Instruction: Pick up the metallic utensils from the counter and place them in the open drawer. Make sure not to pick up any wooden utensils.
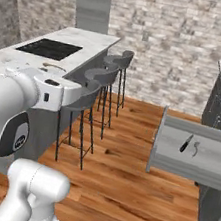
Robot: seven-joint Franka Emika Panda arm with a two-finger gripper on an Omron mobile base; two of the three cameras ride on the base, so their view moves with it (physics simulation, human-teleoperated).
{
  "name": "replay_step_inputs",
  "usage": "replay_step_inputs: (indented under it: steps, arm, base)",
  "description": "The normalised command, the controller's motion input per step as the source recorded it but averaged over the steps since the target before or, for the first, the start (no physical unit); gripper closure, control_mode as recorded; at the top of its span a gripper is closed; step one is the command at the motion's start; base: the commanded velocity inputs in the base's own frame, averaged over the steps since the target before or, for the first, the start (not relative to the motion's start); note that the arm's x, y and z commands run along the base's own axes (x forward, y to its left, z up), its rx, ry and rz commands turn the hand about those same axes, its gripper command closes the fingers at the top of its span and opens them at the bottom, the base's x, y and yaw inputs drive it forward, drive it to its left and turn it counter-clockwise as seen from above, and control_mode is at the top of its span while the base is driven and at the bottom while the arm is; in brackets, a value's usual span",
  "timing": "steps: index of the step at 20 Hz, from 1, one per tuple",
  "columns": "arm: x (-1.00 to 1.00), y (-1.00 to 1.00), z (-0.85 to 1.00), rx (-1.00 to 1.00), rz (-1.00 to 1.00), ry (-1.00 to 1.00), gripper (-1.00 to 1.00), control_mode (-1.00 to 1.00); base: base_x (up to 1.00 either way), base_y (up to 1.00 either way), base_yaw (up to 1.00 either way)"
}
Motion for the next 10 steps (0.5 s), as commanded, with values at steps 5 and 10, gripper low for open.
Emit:
replay_step_inputs:
  steps: [5, 10]
  arm:
    - [0.00, 0.00, 0.00, 0.00, 0.00, 0.00, -1.00, 1.00]
    - [0.00, 0.00, 0.00, 0.00, 0.00, 0.00, -1.00, 1.00]
  base:
    - [0.46, 0.22, 0.54]
    - [0.59, 0.17, 0.58]
